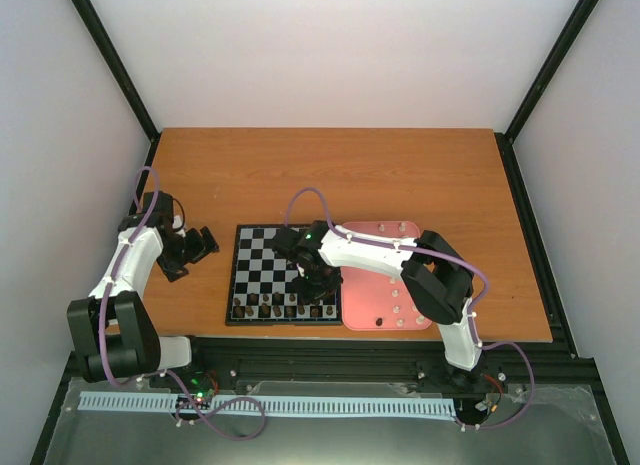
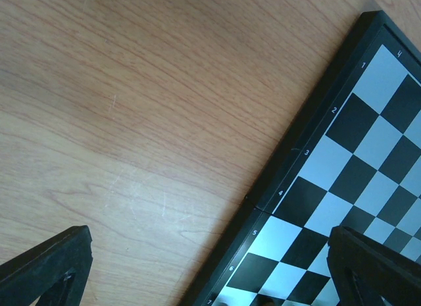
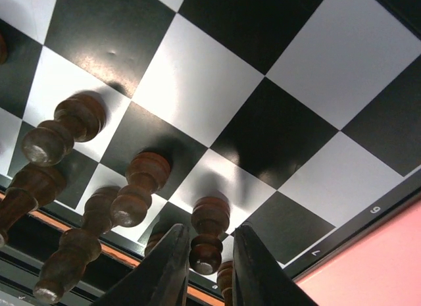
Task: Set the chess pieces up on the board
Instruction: Place the chess piece on the chessboard, then pick up the chess piece from the storage box.
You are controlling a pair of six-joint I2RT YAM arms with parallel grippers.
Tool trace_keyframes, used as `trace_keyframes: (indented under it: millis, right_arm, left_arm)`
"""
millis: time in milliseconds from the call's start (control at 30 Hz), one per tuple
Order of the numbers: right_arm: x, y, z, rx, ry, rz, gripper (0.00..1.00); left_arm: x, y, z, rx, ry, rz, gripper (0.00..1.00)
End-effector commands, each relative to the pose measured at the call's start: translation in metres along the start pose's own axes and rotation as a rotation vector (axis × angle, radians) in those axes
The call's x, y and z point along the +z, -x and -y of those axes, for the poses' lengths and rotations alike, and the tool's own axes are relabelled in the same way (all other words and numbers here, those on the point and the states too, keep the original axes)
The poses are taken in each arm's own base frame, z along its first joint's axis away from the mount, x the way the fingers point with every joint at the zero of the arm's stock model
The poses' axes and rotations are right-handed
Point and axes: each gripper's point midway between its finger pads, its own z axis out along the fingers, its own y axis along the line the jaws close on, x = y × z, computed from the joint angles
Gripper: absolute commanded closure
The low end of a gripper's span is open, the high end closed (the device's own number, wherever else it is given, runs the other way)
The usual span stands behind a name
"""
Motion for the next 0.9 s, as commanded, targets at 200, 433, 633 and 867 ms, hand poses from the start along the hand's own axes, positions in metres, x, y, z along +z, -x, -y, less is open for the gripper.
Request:
trace_keyframes:
  millis: [200,433,633,867]
  right_arm:
    - [-0.024,0.011,0.000,-0.015,-0.025,0.069,0.70]
    - [-0.047,0.016,0.015,0.011,-0.066,0.122,0.62]
    - [-0.055,-0.003,0.048,0.083,-0.095,0.118,0.62]
    - [-0.034,-0.061,0.073,0.156,-0.092,0.030,0.61]
  left_arm:
    - [-0.003,0.005,0.005,0.021,-0.017,0.023,0.00]
    - [-0.004,0.006,0.006,0.021,-0.018,0.024,0.00]
    - [-0.005,0.006,0.005,0.019,-0.011,0.024,0.00]
    - [-0.004,0.009,0.006,0.018,-0.007,0.020,0.00]
